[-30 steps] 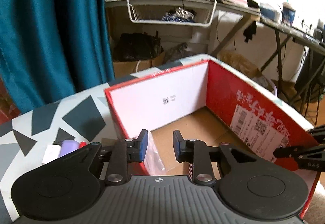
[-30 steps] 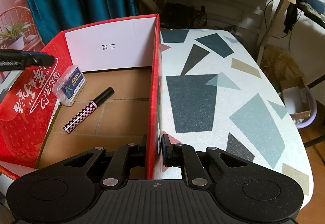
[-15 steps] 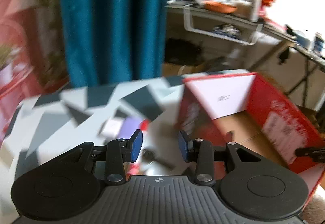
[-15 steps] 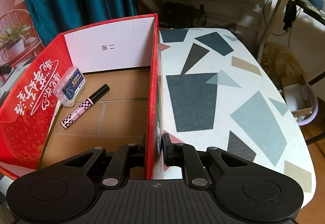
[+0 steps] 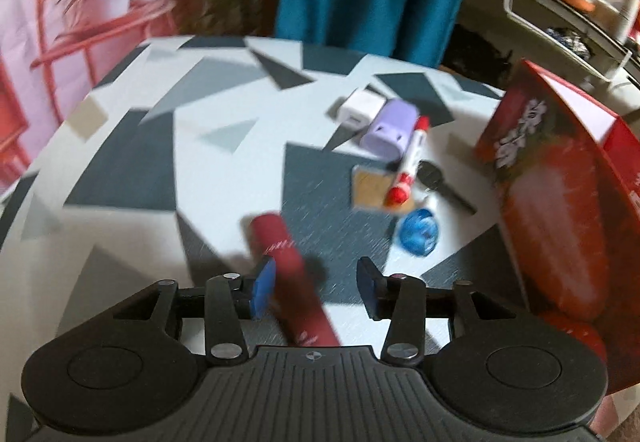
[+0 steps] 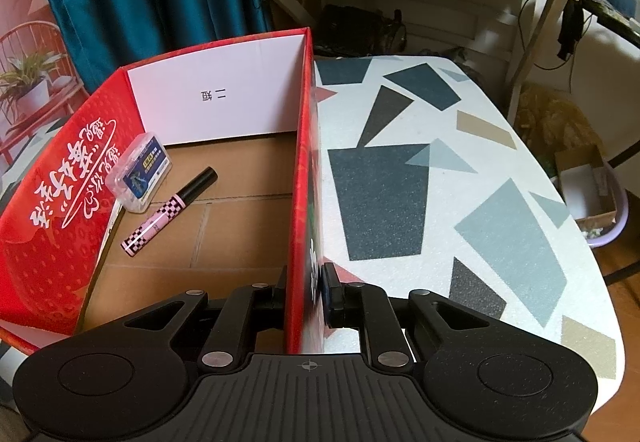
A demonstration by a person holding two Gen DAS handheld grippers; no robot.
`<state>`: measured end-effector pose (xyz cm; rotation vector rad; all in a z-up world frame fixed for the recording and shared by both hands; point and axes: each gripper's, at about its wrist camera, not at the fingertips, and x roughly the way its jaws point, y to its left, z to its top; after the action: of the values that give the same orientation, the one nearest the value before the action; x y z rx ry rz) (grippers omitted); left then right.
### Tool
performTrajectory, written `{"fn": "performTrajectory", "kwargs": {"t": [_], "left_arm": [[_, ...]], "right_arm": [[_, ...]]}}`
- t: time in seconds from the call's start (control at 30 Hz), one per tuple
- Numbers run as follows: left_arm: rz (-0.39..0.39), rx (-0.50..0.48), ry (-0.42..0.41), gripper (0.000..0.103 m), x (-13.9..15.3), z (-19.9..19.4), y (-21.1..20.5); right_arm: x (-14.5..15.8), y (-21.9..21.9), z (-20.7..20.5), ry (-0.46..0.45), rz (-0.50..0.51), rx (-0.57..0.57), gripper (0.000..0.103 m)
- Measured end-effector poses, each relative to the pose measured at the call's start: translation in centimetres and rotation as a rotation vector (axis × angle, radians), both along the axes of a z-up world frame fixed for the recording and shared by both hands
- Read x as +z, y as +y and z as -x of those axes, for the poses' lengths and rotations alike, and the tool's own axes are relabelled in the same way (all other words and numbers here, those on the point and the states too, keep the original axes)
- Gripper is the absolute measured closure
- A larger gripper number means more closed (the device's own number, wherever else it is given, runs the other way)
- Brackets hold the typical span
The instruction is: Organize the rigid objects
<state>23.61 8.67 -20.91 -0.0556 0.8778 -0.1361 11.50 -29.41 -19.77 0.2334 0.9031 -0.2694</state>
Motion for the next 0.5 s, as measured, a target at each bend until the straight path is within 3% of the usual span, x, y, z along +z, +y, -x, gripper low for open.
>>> {"fn": "performTrajectory", "kwargs": {"t": [0.37,0.43,0.5], "left_arm": [[0.065,0.068,0.008,0.055,-1.8,1.8,0.5],[0.077,0.073,0.012,0.068,-1.8,2.1,0.4],[0.092,0.083,0.024,0.075,-1.9,2.3,0.4]], "right_arm": [[0.0,0.1,-0.1,0.01,0.007,0.002,0.089],[0.0,0.0,-0.1,0.011,0.007,0.001,0.089],[0.0,0.0,-0.1,0.012,0.006,0.001,0.089]]}}
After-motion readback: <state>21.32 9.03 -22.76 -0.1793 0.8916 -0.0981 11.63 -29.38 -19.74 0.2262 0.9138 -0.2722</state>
